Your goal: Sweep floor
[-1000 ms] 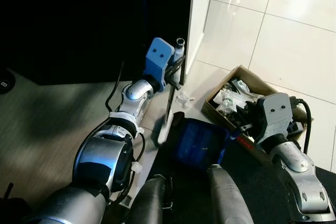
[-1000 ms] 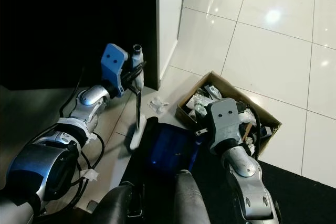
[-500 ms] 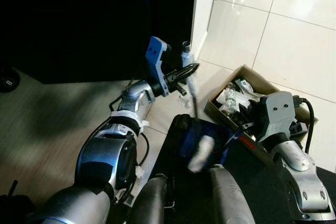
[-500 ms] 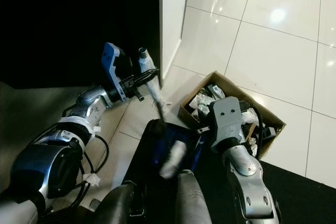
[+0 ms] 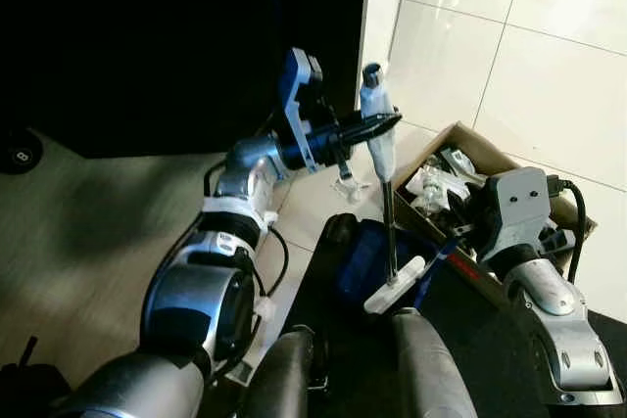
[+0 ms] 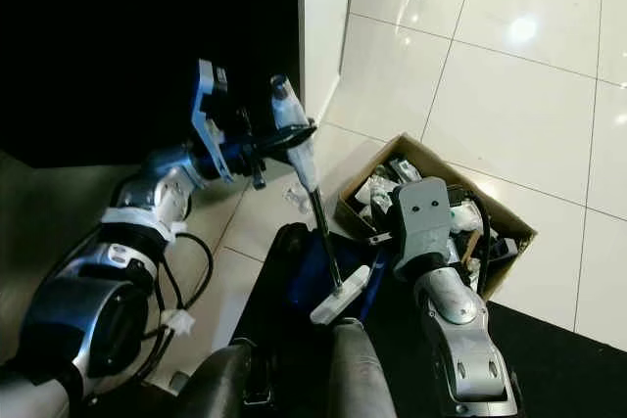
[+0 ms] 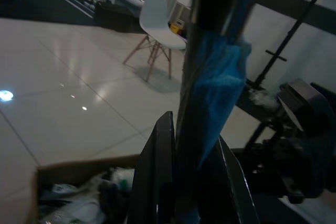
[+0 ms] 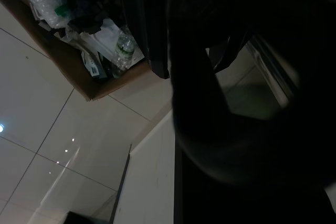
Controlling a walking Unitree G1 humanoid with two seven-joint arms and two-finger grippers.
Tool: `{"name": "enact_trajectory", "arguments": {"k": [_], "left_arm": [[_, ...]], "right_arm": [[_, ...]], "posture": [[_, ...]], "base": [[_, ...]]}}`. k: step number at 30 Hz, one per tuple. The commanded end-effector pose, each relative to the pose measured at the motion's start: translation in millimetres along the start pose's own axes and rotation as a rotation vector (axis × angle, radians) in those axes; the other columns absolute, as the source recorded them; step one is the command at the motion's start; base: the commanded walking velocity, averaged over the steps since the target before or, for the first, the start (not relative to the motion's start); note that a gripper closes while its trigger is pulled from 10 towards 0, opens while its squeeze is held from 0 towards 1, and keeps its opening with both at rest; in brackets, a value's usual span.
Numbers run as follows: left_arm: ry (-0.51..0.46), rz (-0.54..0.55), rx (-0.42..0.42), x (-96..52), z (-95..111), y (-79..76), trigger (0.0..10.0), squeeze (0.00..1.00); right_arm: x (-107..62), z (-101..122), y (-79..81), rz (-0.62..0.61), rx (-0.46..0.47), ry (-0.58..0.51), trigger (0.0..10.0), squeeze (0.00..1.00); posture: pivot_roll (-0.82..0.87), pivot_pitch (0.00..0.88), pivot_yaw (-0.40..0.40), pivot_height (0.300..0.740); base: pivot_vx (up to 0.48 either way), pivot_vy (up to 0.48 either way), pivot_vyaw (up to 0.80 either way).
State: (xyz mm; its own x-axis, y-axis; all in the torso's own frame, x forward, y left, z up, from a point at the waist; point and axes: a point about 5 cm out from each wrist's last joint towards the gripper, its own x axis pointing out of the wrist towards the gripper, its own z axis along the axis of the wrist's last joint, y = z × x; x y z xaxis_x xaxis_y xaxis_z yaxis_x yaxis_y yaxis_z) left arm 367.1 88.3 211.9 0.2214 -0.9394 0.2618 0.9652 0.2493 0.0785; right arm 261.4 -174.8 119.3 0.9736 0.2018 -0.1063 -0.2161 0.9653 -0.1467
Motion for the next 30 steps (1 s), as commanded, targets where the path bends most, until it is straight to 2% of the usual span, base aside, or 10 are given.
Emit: {"name": "enact_trajectory", "arguments": {"k": [1, 3, 13, 15, 18, 21, 30], "left_arm": [[0.015, 0.067, 0.085, -8.9, 6, 7.2, 10.0, 0.0], [0.05, 0.125, 0.132, -13.6, 3, 10.1, 10.0, 0.0], [0.14, 0.241, 0.212, -20.5, -11, 11.9, 10.0, 0.0], [0.16, 0.296, 0.251, -21.8, -12, 14.6, 10.0, 0.0], [0.166, 0.336, 0.286, -21.6, -12, 16.3, 10.0, 0.0], [0.149, 0.429, 0.367, -21.4, -9, 18.9, 10.0, 0.0], [0.131, 0.502, 0.409, -19.8, -7, 20.9, 10.0, 0.0]], "right_arm": [[-7.0, -37, 12.8, 0.044, 0.06, 0.166, 10.0, 0.0], [-7.1, -37, 13.6, 0.046, 0.061, 0.166, 10.0, 0.0], [-9.0, -36, 10.5, 0.032, 0.063, 0.159, 10.0, 0.0], [-11.2, -37, 10.4, 0.029, 0.064, 0.16, 10.0, 0.0], [-11.6, -37, 10.8, 0.028, 0.065, 0.159, 10.0, 0.0], [-11.7, -37, 12.1, 0.03, 0.067, 0.159, 10.0, 0.0], [-13.6, -36, 12.0, 0.028, 0.071, 0.156, 10.0, 0.0]], "posture": [[-0.3, 0.342, 0.089, 0.74], [-0.31, 0.344, 0.089, 0.74], [-0.32, 0.353, 0.094, 0.74], [-0.32, 0.355, 0.094, 0.74], [-0.32, 0.357, 0.093, 0.74], [-0.33, 0.361, 0.093, 0.74], [-0.34, 0.365, 0.094, 0.74]], "base": [[0.0, 0.0, 0.0], [0.0, 0.0, 0.0], [0.0, 0.0, 0.0], [0.0, 0.0, 0.0], [0.0, 0.0, 0.0], [0.0, 0.0, 0.0], [0.0, 0.0, 0.0]]}}
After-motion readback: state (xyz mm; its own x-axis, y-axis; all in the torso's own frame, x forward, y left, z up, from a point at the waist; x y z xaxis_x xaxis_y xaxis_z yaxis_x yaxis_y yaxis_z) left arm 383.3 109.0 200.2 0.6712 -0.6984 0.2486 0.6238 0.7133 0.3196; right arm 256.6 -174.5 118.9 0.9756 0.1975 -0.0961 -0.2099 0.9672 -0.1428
